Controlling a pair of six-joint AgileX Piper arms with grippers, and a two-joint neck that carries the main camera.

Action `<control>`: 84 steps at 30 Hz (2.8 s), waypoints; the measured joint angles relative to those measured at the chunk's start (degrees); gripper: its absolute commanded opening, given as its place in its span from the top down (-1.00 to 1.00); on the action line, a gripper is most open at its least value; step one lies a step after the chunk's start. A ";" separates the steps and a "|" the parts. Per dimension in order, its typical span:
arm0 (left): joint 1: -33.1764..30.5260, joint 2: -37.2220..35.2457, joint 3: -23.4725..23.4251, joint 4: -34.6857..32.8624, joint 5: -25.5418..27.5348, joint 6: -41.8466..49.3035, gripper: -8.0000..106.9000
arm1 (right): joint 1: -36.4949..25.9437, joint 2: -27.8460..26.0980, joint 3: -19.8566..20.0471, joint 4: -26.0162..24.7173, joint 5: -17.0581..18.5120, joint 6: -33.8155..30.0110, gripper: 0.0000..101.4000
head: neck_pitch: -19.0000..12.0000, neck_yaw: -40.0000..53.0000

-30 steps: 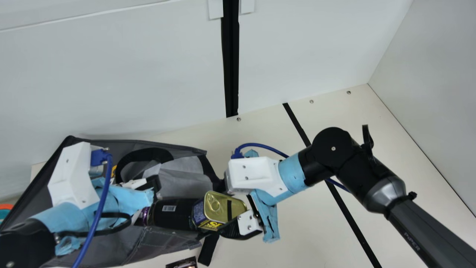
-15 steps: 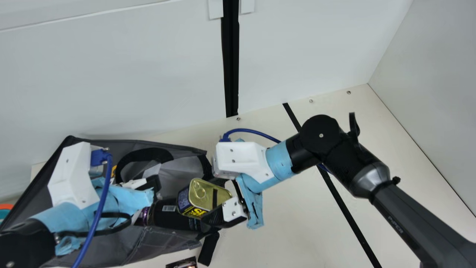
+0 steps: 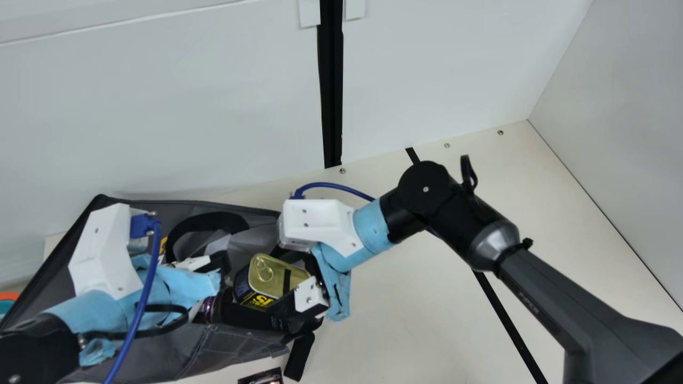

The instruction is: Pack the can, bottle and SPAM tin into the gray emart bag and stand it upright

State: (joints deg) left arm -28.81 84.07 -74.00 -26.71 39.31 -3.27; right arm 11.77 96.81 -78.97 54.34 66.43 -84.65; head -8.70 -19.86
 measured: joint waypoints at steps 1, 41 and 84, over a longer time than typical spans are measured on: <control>0.00 0.00 0.00 0.00 0.00 0.00 1.00 | 0.39 0.42 -0.17 -0.04 -0.37 0.22 1.00 | 0.00 -0.09; 0.00 0.00 0.00 0.00 0.00 0.00 1.00 | 7.89 11.66 -7.32 -0.88 -7.08 5.71 0.01 | 0.00 -0.09; 0.00 0.00 0.00 0.10 0.15 0.00 1.00 | 1.62 -1.17 4.09 0.80 -3.80 5.01 -0.87 | 0.00 0.00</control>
State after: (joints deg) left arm -28.81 84.07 -74.00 -26.61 39.46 -3.27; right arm 13.39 95.64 -74.89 55.14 62.63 -79.64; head -8.70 -19.86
